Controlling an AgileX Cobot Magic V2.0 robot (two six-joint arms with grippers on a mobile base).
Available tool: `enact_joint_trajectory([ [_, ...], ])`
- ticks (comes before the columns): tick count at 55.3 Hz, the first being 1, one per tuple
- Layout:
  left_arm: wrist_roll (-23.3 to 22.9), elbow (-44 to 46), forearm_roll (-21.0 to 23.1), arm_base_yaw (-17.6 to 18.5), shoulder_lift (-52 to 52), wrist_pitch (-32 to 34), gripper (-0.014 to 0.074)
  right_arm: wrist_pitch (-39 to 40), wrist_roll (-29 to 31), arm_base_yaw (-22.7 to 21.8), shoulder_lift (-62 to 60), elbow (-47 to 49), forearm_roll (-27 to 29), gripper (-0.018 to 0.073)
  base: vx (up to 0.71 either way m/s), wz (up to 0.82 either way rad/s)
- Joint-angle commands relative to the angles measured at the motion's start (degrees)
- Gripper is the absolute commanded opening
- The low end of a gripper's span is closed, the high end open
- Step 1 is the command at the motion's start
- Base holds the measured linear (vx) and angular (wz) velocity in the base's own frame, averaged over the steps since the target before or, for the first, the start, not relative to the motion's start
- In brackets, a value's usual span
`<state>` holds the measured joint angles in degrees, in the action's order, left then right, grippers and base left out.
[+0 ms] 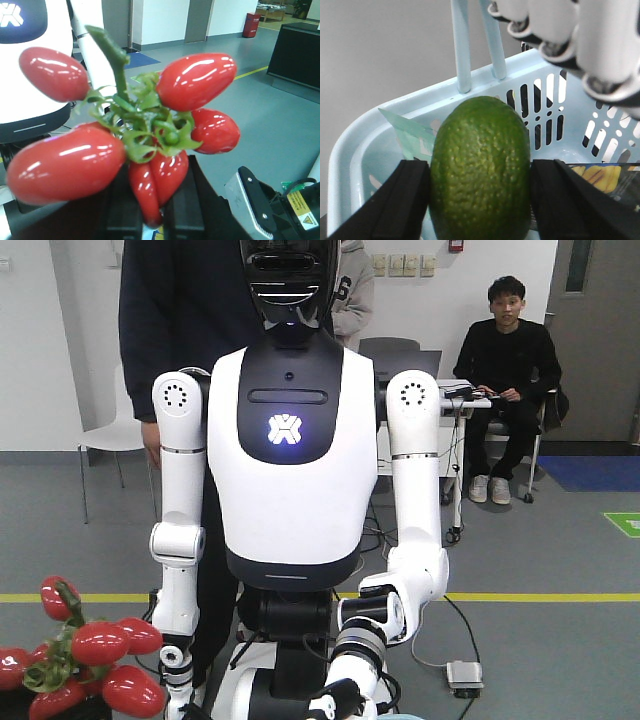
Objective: Pick snacks and fruit into basket
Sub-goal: 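Lower the avocado into the basket and open the right gripper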
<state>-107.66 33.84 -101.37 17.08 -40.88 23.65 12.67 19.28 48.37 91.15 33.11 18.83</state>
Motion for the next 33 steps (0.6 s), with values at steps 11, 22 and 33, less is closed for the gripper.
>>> enact_joint_trajectory([
  [11, -0.06, 1.67, -0.97, 0.06, 0.06, -0.86, 0.0, 4.62, 4.34, -0.14, -1.8, 1.68, -0.83, 0.0257, 0.0, 0.0],
  [22, -0.06, 1.67, -0.97, 0.06, 0.06, -0.8, 0.0, 5.04, 4.28, -0.14, -1.8, 1.68, -0.15, 0.0481, 0.0, 0.0],
  [33, -0.06, 1.67, -0.97, 0.06, 0.06, -0.8, 0.0, 4.98, 4.28, -0.14, -1.8, 1.68, -0.15, 0.0595, 0.0, 0.0],
])
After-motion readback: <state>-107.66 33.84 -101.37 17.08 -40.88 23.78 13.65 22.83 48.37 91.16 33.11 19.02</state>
